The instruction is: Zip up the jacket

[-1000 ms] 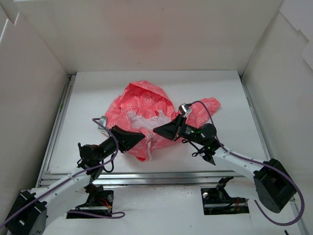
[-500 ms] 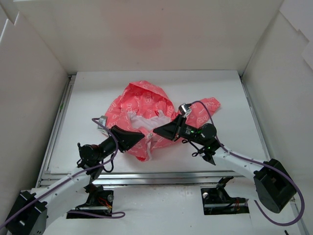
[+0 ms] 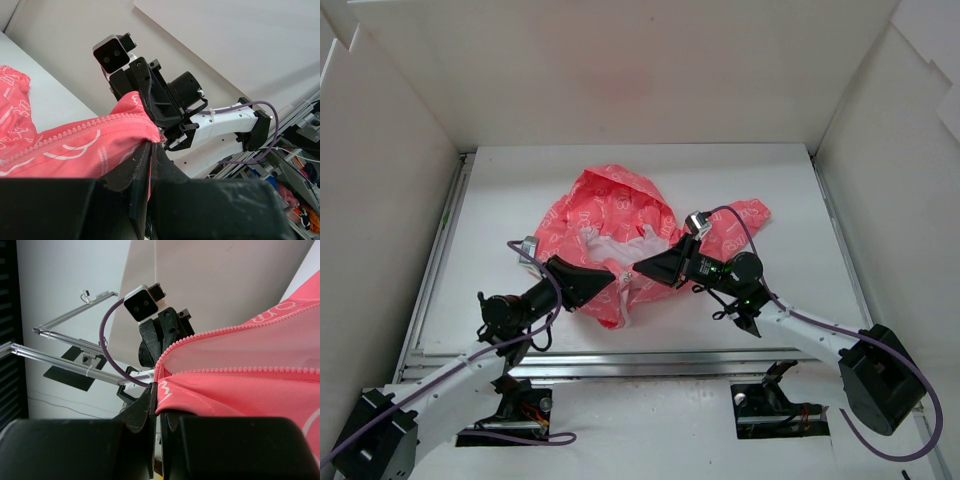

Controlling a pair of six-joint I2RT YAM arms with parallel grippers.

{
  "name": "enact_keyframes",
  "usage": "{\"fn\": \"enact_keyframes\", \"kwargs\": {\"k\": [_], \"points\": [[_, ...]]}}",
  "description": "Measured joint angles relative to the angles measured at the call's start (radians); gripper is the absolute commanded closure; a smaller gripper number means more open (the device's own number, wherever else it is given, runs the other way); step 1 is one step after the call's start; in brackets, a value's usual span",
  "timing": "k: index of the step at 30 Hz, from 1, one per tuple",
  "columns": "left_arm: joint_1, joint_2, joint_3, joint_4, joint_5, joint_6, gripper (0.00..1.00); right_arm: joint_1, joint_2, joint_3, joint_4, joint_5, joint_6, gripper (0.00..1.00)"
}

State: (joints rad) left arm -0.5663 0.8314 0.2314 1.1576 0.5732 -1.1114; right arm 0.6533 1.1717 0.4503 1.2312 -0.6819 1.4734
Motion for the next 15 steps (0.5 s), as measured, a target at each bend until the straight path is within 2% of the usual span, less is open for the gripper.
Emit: {"fn": "enact_keyframes", "kwargs": {"k": [15], "points": [[0.000, 0.001, 0.000, -0.002, 0.008, 0.000, 1.00, 0.000, 0.000, 0.000, 0.000, 0.000, -0.002, 1.00]]}}
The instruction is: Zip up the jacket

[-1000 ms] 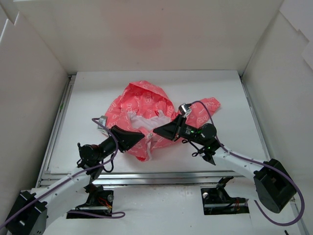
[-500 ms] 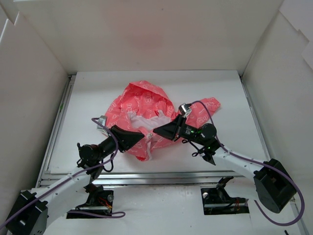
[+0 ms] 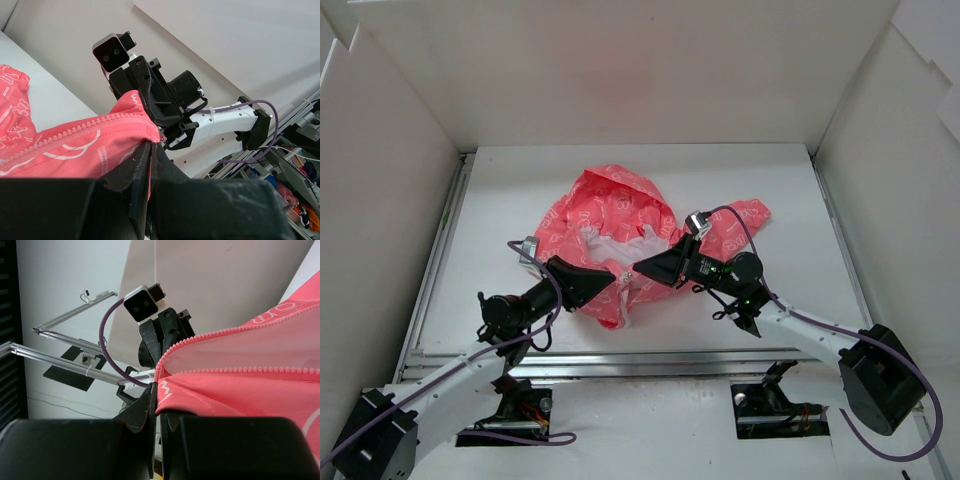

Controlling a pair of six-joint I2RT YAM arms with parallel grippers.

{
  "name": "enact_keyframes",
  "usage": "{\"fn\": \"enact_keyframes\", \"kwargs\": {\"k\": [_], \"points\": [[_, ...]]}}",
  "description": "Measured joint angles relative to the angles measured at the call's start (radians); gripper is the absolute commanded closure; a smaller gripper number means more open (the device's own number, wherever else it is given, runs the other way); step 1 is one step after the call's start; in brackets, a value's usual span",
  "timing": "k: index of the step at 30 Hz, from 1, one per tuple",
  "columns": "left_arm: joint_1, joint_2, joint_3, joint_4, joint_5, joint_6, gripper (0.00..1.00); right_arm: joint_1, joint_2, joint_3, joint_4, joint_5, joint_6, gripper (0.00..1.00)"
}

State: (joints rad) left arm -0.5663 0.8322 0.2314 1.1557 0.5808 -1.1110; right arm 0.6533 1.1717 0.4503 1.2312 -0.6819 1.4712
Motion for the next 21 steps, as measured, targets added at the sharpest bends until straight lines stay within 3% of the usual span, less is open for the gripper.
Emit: {"fn": "enact_keyframes", "kwargs": {"k": [21], "points": [[0.000, 0.000, -0.013, -0.015, 0.000, 0.000, 1.00, 0.000, 0.000, 0.002, 0.000, 0.000, -0.032, 1.00]]}}
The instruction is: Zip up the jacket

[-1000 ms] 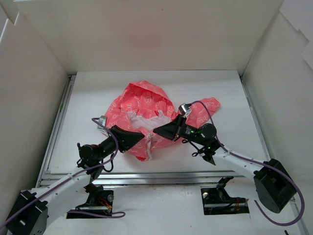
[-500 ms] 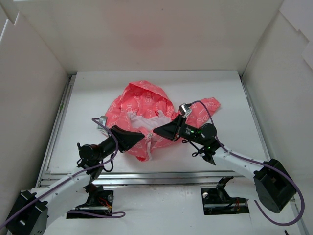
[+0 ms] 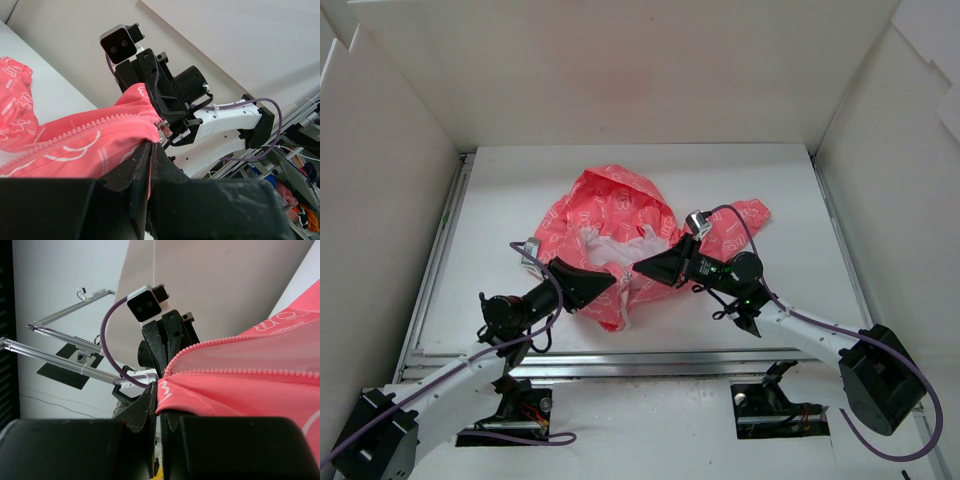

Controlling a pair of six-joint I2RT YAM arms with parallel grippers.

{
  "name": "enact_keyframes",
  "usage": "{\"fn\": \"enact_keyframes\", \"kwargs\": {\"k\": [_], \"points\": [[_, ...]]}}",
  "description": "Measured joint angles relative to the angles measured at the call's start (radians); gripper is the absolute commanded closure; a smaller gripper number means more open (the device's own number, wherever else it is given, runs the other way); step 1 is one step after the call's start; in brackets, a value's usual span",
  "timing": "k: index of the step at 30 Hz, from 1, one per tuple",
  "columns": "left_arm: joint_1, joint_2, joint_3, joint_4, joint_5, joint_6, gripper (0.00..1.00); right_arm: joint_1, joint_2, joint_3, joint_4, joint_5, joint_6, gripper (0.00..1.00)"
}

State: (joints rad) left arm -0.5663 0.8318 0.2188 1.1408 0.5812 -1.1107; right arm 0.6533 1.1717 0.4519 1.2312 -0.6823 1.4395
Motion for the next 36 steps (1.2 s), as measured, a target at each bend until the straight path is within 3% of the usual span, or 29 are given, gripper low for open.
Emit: {"fn": "enact_keyframes", "kwargs": {"k": [36], "points": [[0.000, -0.018, 0.000, -0.015, 0.006, 0.003, 1.00, 0.016, 0.000, 0.018, 0.000, 0.002, -0.084, 1.00]]}}
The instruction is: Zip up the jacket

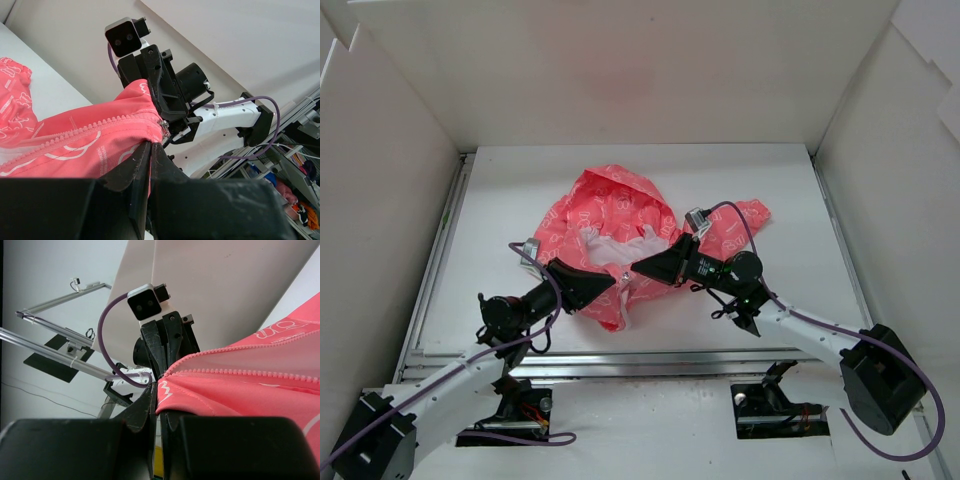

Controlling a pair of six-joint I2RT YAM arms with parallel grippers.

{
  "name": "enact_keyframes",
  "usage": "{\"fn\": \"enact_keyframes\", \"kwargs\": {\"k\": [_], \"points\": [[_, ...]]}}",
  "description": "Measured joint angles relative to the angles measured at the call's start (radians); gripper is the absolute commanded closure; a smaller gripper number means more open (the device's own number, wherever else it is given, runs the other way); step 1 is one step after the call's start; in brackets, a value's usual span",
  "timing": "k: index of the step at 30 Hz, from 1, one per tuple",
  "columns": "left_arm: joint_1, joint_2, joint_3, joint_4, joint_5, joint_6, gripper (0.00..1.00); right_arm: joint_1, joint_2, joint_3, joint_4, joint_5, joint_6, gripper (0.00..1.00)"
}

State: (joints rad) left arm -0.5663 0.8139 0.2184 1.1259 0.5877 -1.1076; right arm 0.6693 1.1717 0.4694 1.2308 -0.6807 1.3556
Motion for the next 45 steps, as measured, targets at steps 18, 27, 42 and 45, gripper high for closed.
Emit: {"fn": "enact_keyframes", "kwargs": {"k": [18, 27, 42, 45], "points": [[-0.024, -0.147, 0.021, -0.298, -0.022, 0.121, 1.00, 0.021, -0.104, 0.046, -0.247, 0.047, -0.167, 1.00], [-0.027, -0.195, 0.035, -0.389, -0.045, 0.162, 1.00, 0.042, -0.110, 0.055, -0.315, 0.063, -0.205, 1.00], [-0.027, -0.179, 0.034, -0.358, -0.052, 0.158, 1.00, 0.059, -0.137, 0.035, -0.312, 0.072, -0.209, 1.00], [-0.027, -0.183, 0.034, -0.357, -0.054, 0.158, 1.00, 0.059, -0.145, 0.029, -0.321, 0.075, -0.214, 1.00]]}}
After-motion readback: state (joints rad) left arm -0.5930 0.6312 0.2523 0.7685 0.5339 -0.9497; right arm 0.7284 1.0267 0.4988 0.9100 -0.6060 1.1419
